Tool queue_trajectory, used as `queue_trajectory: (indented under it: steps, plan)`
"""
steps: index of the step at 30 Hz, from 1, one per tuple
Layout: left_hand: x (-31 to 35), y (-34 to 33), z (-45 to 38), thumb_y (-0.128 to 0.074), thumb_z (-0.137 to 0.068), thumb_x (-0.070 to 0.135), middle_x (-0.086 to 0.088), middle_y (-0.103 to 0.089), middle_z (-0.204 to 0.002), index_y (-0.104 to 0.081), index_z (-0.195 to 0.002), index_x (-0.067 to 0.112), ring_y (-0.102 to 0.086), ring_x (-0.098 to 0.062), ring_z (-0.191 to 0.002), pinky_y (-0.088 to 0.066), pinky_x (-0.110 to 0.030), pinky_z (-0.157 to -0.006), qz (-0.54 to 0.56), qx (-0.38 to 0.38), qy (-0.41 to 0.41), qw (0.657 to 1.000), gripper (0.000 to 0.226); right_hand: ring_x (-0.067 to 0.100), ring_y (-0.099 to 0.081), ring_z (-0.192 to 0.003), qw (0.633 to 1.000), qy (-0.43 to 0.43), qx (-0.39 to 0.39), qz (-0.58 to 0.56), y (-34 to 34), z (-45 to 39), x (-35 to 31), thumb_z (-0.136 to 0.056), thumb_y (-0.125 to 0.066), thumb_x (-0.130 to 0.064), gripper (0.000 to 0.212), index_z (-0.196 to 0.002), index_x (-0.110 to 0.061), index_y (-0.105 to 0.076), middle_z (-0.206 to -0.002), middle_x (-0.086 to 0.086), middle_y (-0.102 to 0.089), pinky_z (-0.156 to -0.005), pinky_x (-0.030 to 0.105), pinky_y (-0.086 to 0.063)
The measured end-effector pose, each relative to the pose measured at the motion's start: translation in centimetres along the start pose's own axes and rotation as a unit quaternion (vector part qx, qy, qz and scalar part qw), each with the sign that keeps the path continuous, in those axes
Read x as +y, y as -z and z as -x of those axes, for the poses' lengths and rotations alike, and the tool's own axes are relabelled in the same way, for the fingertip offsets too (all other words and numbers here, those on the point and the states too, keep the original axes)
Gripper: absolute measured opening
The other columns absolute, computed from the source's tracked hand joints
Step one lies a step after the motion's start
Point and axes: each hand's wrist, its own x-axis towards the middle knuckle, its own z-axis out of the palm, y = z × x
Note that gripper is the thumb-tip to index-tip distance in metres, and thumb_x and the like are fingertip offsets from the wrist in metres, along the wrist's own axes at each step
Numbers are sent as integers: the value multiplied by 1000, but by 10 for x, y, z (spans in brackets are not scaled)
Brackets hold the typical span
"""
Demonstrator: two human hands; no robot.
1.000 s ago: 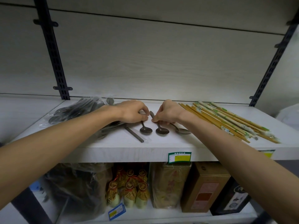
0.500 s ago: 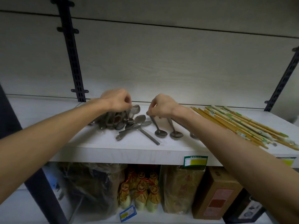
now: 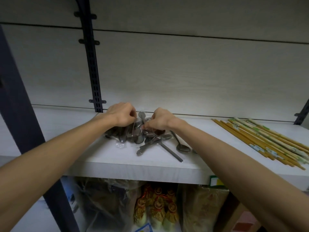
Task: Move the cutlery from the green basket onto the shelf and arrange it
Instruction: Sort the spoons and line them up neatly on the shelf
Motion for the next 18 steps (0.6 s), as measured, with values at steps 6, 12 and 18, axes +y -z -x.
queue_trajectory:
  steps: [6, 12, 18]
  plan:
    - [-2, -2, 1, -66, -91, 37, 4, -72, -106, -74, -105, 29, -65, -23, -99, -53, -37, -82, 5, -11, -1, 1000, 18, 18, -52, -57, 997, -24, -33, -72, 6, 2, -2, -79, -80, -31, 25, -70, -12, -67, -65, 3, -61, -53, 25, -41]
    - [7, 0, -1, -64, -92, 39, 7, -71, -100, -73, -100, 29, -63, -21, -94, -46, -33, -72, -8, 21, -19, 1000, 16, 11, -35, -43, 983, -36, -39, -175, 31, 23, 15, -83, -75, -26, 17, -74, -13, -68, -63, 1, -54, -38, 20, -22]
    - [46, -3, -5, -66, -88, 42, 9, -73, -97, -74, -96, 30, -65, -21, -92, -53, -35, -77, 37, 23, -69, 997, 16, 10, -37, -47, 981, -42, -106, -155, 65, 50, 45, -91, -73, -26, 15, -86, -14, -66, -66, -1, -55, -44, 23, -22]
